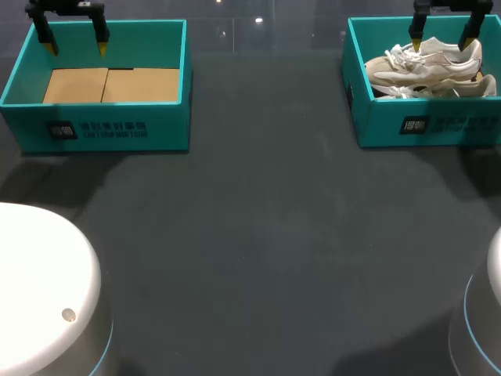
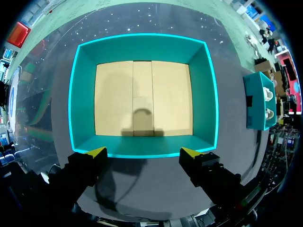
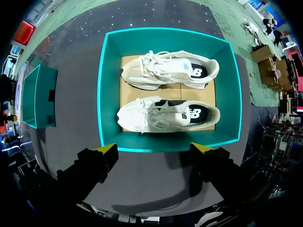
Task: Take the shoe out of the shoebox, open the shoe tongue, remove and reinsert the insole, then place the shoe into the shoebox
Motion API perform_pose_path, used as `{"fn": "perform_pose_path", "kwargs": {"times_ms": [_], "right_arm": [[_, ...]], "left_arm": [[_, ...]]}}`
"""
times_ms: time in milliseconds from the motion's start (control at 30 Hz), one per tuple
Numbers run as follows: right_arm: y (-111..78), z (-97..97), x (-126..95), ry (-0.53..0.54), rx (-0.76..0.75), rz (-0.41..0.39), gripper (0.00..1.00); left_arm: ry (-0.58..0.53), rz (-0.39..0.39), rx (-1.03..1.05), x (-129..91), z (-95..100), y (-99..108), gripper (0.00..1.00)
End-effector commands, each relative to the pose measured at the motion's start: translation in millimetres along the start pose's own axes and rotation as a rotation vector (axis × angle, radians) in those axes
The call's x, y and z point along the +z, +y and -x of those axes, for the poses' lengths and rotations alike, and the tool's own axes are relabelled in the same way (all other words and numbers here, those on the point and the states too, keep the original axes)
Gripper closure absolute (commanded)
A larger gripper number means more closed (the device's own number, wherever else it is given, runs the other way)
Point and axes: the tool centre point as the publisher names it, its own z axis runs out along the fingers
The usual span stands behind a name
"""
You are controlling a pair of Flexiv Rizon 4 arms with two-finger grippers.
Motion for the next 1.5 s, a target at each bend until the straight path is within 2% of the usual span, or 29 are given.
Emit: {"fn": "perform_pose_path", "kwargs": {"times_ms": [33, 533, 767, 1233, 1500], "right_arm": [[0.0, 0.0, 0, 0.000, 0.000, -0.001, 0.00], [0.0, 0.0, 0, 0.000, 0.000, -0.001, 0.00], [2.1, 4.8, 8, -0.028, -0.028, 0.006, 0.00], [0.8, 62.1, 29, -0.061, -0.015, 0.042, 0.00], [5.9, 91.9, 49, -0.071, 0.017, 0.056, 0.00]], "left_arm": [[-0.001, 0.000, 0.000, 0, 0.1, 0, 0.00], [-0.001, 0.000, 0.000, 0, 0.1, 0, 0.00], [-0.001, 0.000, 0.000, 0, 0.1, 0, 0.00], [-0.001, 0.000, 0.000, 0, 0.1, 0, 0.00], [-0.001, 0.000, 0.000, 0, 0.1, 0, 0.00]]}}
